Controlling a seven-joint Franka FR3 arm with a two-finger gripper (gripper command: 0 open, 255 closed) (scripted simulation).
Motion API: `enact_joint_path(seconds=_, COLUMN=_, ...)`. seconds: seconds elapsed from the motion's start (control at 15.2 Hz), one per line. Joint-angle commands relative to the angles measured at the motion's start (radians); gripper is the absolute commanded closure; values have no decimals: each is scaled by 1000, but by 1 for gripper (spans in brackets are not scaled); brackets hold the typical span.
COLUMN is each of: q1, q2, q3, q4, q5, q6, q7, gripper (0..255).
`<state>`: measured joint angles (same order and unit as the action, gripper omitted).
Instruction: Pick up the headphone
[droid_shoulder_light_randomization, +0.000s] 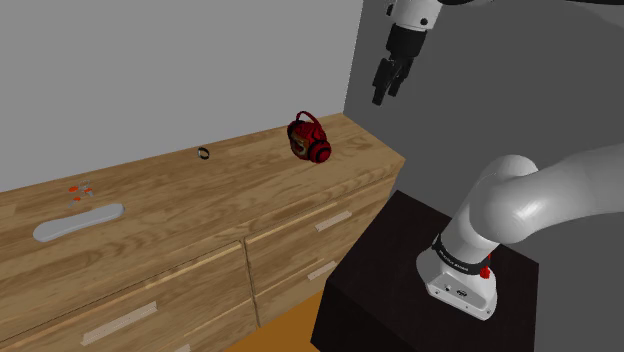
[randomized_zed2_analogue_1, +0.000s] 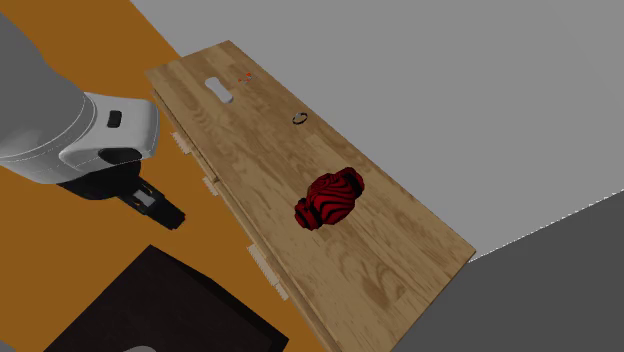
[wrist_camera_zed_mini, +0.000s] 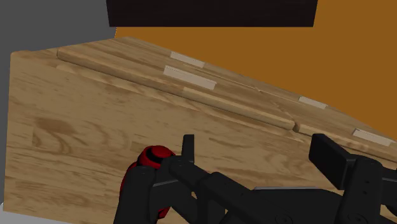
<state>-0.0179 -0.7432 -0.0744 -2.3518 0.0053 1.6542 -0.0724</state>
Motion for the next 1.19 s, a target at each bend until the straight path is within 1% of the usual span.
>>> enact_joint_path(seconds=0.0, q1=0, q2=0, q3=0, q4=0, q5=0, q6=0, q7=0, gripper=0)
enact_joint_path(seconds=0.53, q1=-22, q2=264, q3=-15, q4=42, q5=-9, q6=229, q7=39, gripper=0)
enact_joint_path(seconds=0.86, q1=-34, q2=444, q3=-29, q4=112, q5=-10, q6=344, q7=62, gripper=0)
enact_joint_path(seconds=1.12, q1=-44, q2=591, q3=-41, q4=190, q5=-5, q6=416, q7=77, gripper=0)
